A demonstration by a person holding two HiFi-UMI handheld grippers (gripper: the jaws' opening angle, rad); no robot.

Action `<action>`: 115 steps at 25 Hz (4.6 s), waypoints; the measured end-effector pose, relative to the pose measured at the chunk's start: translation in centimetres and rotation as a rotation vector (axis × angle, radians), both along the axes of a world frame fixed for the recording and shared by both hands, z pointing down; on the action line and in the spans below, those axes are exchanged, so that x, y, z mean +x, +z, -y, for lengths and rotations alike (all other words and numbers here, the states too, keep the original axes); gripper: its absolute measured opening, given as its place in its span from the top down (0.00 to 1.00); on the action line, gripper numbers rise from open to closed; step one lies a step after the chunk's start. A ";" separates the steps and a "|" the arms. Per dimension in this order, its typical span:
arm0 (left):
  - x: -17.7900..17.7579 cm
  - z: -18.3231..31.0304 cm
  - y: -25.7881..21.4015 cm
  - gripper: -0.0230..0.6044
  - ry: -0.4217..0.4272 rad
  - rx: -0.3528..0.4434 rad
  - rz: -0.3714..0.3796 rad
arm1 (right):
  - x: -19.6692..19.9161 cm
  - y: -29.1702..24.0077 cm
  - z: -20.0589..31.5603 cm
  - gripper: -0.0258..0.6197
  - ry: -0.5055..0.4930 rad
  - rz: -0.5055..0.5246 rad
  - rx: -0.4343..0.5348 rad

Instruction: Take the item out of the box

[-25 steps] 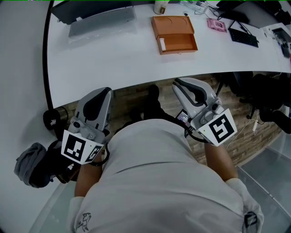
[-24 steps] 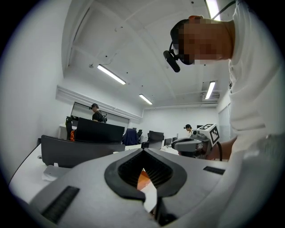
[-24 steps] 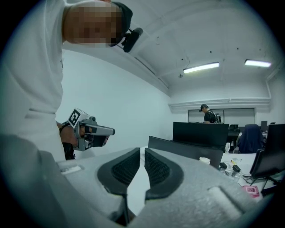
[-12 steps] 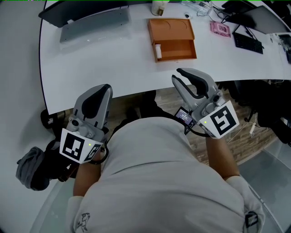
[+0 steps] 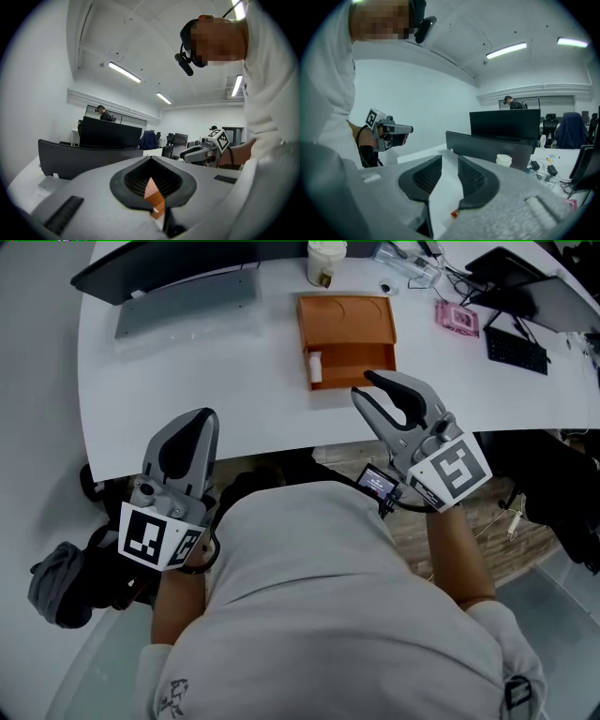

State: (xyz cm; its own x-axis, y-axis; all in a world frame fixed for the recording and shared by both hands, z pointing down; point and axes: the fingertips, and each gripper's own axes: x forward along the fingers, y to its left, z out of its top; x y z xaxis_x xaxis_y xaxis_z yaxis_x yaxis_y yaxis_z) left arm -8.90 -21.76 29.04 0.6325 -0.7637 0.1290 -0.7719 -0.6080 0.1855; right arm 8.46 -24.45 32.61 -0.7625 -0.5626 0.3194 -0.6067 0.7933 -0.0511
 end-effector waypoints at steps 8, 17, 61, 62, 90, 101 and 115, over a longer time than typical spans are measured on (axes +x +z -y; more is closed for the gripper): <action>2.4 2.0 3.0 0.97 0.021 -0.045 0.032 | 1.5 4.2 2.7 0.75 -0.010 -0.028 -0.123; 3.7 4.6 6.9 0.97 0.085 -0.111 0.052 | 1.8 8.7 4.7 0.73 0.034 -0.047 -0.256; 3.9 11.1 21.7 0.97 0.201 -0.362 0.061 | -0.9 33.2 8.6 0.66 0.104 -0.321 -0.741; 3.8 11.1 21.9 0.97 0.201 -0.365 0.059 | -1.0 33.6 8.5 0.66 0.104 -0.323 -0.751; 1.7 11.5 24.1 0.97 0.194 -0.429 0.012 | -3.2 37.5 9.0 0.76 0.015 -0.247 -0.989; 2.5 11.1 23.7 0.97 0.192 -0.434 0.011 | -2.5 36.8 8.9 0.83 0.031 -0.231 -0.958; 3.8 9.3 21.9 0.97 0.181 -0.388 0.015 | -1.0 33.4 8.4 0.84 0.038 -0.224 -0.857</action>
